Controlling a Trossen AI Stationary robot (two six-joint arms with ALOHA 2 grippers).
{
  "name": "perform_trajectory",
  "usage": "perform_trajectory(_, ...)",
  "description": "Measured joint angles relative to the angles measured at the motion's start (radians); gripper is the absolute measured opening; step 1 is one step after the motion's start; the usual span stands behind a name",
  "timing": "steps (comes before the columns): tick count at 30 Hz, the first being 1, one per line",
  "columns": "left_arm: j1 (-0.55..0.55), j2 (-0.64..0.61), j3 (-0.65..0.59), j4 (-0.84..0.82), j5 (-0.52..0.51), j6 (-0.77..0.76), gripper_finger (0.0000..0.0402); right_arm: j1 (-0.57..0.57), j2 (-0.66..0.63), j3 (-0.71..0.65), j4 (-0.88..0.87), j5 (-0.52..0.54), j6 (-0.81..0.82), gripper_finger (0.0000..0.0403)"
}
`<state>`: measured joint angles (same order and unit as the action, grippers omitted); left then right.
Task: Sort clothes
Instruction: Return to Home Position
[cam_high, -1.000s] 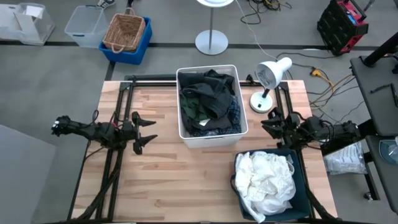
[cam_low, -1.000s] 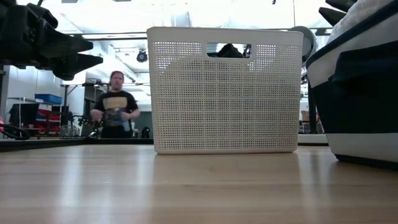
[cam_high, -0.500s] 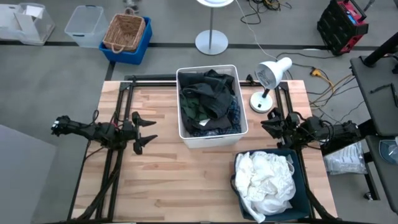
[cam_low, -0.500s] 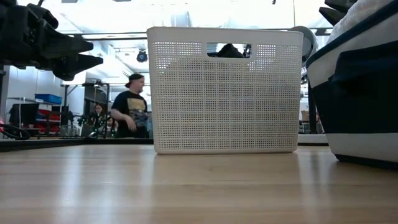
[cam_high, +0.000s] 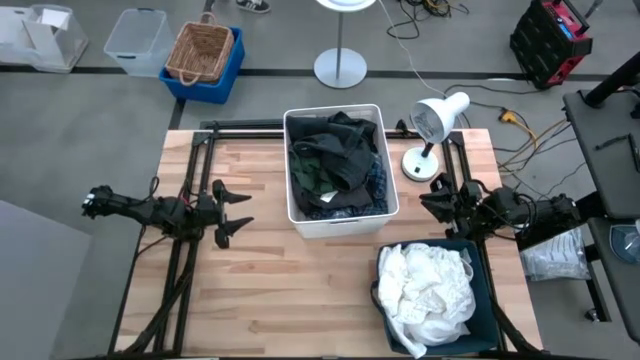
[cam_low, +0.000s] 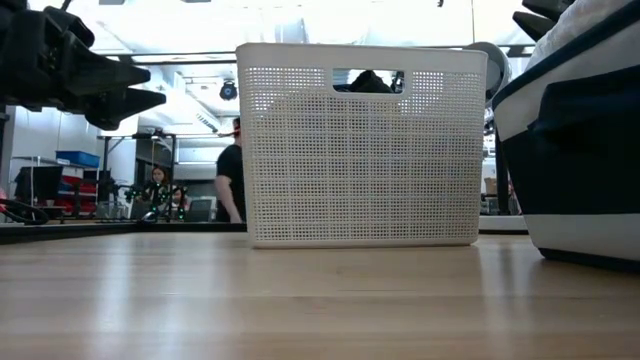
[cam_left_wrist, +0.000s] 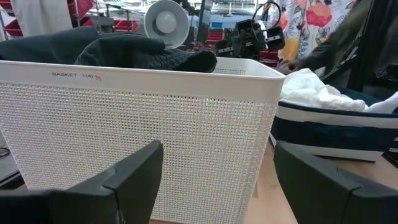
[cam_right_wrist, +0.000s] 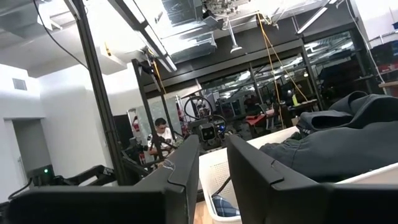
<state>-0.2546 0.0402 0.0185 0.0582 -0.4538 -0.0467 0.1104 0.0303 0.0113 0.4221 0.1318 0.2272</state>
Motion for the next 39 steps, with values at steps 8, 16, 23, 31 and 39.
perform_trajectory(8, 0.000, 0.011, 0.000, 0.000, 0.000, 0.000, 0.0283, 0.000, 0.000, 0.000, 0.000, 0.000, 0.000, 0.0088)
perform_trajectory(16, 0.000, 0.022, 0.000, 0.000, 0.000, 0.000, 0.0283, 0.000, 0.000, 0.000, 0.000, 0.000, -0.001, 0.0086)
perform_trajectory(23, 0.000, 0.032, 0.000, 0.000, 0.000, 0.000, 0.0283, 0.000, 0.000, 0.000, 0.000, 0.000, 0.000, 0.0068)
perform_trajectory(31, 0.000, 0.037, 0.000, 0.000, 0.000, 0.000, 0.0283, 0.000, 0.000, 0.000, 0.000, 0.000, -0.001, 0.0057)
perform_trajectory(39, 0.000, 0.038, 0.000, 0.000, 0.000, 0.000, 0.0283, 0.000, 0.000, 0.000, 0.000, 0.000, 0.000, 0.0071)
